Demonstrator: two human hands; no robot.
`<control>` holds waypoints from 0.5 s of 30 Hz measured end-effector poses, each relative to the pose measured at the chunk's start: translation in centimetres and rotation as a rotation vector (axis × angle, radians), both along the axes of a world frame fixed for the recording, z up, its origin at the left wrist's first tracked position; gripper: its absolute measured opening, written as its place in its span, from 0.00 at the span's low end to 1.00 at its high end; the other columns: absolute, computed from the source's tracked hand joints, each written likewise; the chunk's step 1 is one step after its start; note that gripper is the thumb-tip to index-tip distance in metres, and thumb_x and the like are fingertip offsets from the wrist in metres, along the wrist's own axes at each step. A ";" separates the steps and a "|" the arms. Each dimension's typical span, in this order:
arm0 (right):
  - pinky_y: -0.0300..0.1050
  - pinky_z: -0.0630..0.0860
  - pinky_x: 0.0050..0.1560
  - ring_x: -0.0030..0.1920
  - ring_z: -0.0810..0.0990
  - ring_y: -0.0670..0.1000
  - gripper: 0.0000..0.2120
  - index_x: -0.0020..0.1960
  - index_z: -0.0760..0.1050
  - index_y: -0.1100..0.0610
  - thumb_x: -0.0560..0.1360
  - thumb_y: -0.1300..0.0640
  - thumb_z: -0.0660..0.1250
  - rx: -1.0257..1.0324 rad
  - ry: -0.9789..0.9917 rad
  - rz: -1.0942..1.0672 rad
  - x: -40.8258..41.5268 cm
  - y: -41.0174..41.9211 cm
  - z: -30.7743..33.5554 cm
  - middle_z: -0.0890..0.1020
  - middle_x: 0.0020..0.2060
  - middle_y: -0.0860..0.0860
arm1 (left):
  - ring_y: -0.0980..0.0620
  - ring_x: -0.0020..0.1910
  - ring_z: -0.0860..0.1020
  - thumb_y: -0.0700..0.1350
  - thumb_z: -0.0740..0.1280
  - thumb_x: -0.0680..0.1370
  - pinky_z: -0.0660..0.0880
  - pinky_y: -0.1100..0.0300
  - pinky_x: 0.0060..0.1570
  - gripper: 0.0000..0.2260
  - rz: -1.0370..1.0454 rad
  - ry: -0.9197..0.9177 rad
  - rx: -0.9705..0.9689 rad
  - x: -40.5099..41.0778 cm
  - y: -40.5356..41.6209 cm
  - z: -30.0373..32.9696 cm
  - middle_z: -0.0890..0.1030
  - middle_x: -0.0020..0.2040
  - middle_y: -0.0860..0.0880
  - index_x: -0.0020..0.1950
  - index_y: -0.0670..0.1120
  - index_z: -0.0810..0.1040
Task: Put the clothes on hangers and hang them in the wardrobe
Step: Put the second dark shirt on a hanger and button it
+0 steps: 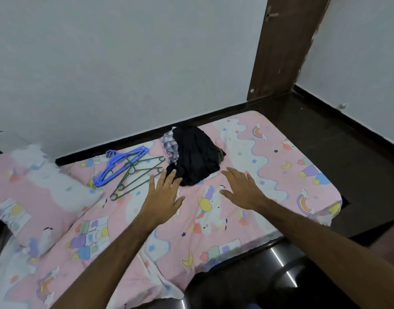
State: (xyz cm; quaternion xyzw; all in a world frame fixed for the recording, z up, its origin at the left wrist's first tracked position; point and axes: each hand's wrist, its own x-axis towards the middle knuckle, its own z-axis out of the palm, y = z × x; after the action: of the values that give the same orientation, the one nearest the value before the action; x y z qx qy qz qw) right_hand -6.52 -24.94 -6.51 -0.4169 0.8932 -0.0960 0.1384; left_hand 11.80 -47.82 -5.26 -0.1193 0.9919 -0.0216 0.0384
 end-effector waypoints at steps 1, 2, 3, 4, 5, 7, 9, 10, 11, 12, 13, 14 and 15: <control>0.64 0.52 0.78 0.78 0.60 0.57 0.31 0.81 0.54 0.53 0.83 0.42 0.59 -0.003 -0.017 -0.023 -1.1 -1.3 -0.7 0.56 0.81 0.52 | 0.37 0.76 0.66 0.61 0.49 0.80 0.61 0.32 0.71 0.30 -0.005 -0.024 0.024 -1.4 -1.6 -0.7 0.70 0.75 0.43 0.73 0.45 0.73; 0.64 0.55 0.77 0.77 0.62 0.58 0.30 0.80 0.56 0.53 0.83 0.42 0.59 -0.001 -0.032 -0.043 -2.4 -2.6 -1.6 0.57 0.80 0.53 | 0.38 0.76 0.64 0.61 0.49 0.80 0.59 0.33 0.72 0.30 -0.010 -0.044 0.045 -3.0 -2.9 -1.4 0.68 0.76 0.43 0.74 0.46 0.71; 0.63 0.58 0.76 0.76 0.63 0.59 0.30 0.80 0.57 0.53 0.83 0.42 0.60 0.006 -0.043 -0.058 -3.7 -3.9 -2.6 0.59 0.79 0.53 | 0.38 0.77 0.64 0.61 0.50 0.79 0.58 0.33 0.72 0.30 -0.015 -0.049 0.062 -4.8 -4.3 -2.3 0.67 0.77 0.43 0.75 0.46 0.70; 0.62 0.61 0.75 0.75 0.65 0.59 0.30 0.79 0.58 0.53 0.83 0.43 0.61 0.011 -0.056 -0.070 -5.2 -5.2 -3.7 0.61 0.78 0.53 | 0.37 0.76 0.65 0.60 0.51 0.79 0.59 0.33 0.71 0.29 -0.023 -0.039 0.074 -6.6 -5.6 -3.2 0.68 0.76 0.43 0.74 0.46 0.70; 0.60 0.64 0.73 0.73 0.67 0.59 0.29 0.78 0.60 0.54 0.82 0.43 0.61 0.008 -0.071 -0.081 -6.9 -6.5 -5.0 0.63 0.77 0.53 | 0.37 0.75 0.67 0.59 0.54 0.79 0.62 0.32 0.70 0.28 -0.029 -0.034 0.089 -8.6 -6.8 -4.2 0.70 0.75 0.43 0.73 0.45 0.71; 0.56 0.68 0.69 0.70 0.70 0.60 0.28 0.77 0.62 0.55 0.82 0.44 0.63 -0.005 -0.117 -0.104 -10.4 -9.5 -8.2 0.66 0.74 0.53 | 0.37 0.73 0.69 0.55 0.61 0.80 0.65 0.32 0.68 0.24 -0.024 -0.042 0.113 -12.6 -9.4 -6.7 0.72 0.73 0.42 0.72 0.44 0.73; 0.56 0.70 0.67 0.68 0.70 0.59 0.26 0.76 0.63 0.56 0.82 0.46 0.64 -0.011 -0.204 -0.149 -14.0 -12.7 -12.1 0.68 0.72 0.54 | 0.37 0.73 0.68 0.53 0.65 0.81 0.64 0.33 0.69 0.23 0.001 -0.063 0.159 -16.3 -11.6 -10.2 0.71 0.74 0.41 0.72 0.44 0.72; 0.56 0.70 0.66 0.68 0.70 0.60 0.25 0.75 0.64 0.56 0.82 0.48 0.64 -0.012 -0.259 -0.180 -15.7 -14.4 -14.4 0.68 0.72 0.55 | 0.38 0.75 0.66 0.53 0.65 0.81 0.63 0.35 0.71 0.23 0.022 -0.078 0.189 -17.9 -12.5 -12.2 0.69 0.75 0.42 0.74 0.45 0.70; 0.56 0.71 0.66 0.68 0.70 0.60 0.25 0.75 0.64 0.57 0.82 0.49 0.64 -0.017 -0.312 -0.217 -17.3 -16.0 -16.8 0.69 0.71 0.56 | 0.40 0.77 0.63 0.54 0.63 0.82 0.60 0.37 0.73 0.24 0.045 -0.090 0.216 -19.5 -13.3 -14.3 0.66 0.77 0.43 0.75 0.46 0.68; 0.57 0.71 0.66 0.69 0.70 0.60 0.25 0.74 0.64 0.57 0.82 0.49 0.65 -0.016 -0.355 -0.251 -18.8 -17.6 -19.2 0.69 0.71 0.56 | 0.42 0.78 0.60 0.55 0.62 0.82 0.58 0.39 0.75 0.24 0.067 -0.103 0.236 -20.9 -14.1 -16.5 0.64 0.78 0.45 0.77 0.48 0.65; 0.57 0.71 0.66 0.69 0.70 0.60 0.25 0.74 0.65 0.58 0.81 0.50 0.65 -0.011 -0.385 -0.273 -20.3 -19.3 -21.6 0.69 0.71 0.56 | 0.44 0.79 0.58 0.55 0.60 0.83 0.57 0.41 0.75 0.25 0.085 -0.112 0.258 -22.3 -15.0 -18.6 0.62 0.79 0.46 0.78 0.49 0.63; 0.58 0.72 0.66 0.69 0.70 0.61 0.25 0.74 0.65 0.58 0.81 0.50 0.65 -0.012 -0.403 -0.289 -21.6 -20.9 -23.8 0.70 0.71 0.57 | 0.45 0.79 0.58 0.55 0.60 0.83 0.57 0.41 0.75 0.25 0.101 -0.116 0.288 -23.6 -15.8 -20.5 0.61 0.79 0.47 0.78 0.49 0.62; 0.59 0.72 0.66 0.69 0.70 0.61 0.25 0.73 0.65 0.58 0.80 0.50 0.66 -0.022 -0.417 -0.309 -22.8 -22.6 -25.9 0.70 0.70 0.57 | 0.45 0.79 0.58 0.54 0.61 0.82 0.58 0.41 0.75 0.25 0.125 -0.113 0.329 -24.7 -16.8 -22.4 0.61 0.79 0.47 0.78 0.49 0.62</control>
State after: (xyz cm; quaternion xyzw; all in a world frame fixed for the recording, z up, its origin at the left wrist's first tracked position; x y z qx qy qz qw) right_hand -29.27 -47.50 -32.45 -0.2481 0.8974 -0.2095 0.2988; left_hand -12.90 -64.59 -27.69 -0.1712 0.9690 0.1366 0.1144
